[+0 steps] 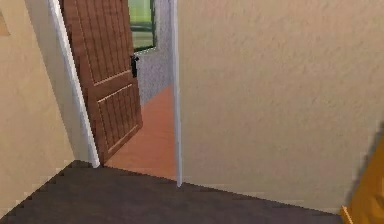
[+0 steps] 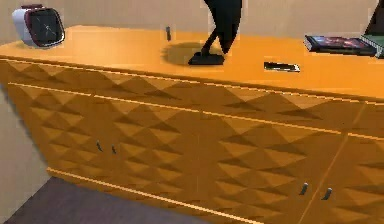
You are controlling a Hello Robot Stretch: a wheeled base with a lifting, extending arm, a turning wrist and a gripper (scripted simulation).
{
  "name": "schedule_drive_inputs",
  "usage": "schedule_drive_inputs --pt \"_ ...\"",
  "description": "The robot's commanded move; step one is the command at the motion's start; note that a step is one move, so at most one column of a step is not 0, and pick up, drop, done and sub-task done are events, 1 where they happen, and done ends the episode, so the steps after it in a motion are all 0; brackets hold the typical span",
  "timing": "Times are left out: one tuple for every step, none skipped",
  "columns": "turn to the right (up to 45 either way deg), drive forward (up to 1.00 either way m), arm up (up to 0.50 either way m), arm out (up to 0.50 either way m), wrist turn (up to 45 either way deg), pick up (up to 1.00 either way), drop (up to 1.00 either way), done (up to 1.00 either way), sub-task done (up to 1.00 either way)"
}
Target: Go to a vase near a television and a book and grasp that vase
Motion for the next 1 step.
schedule_drive_inputs --pt "0.0 0.55 0.00 0.00 0.0 0.00 0.00 0.00 0.00"
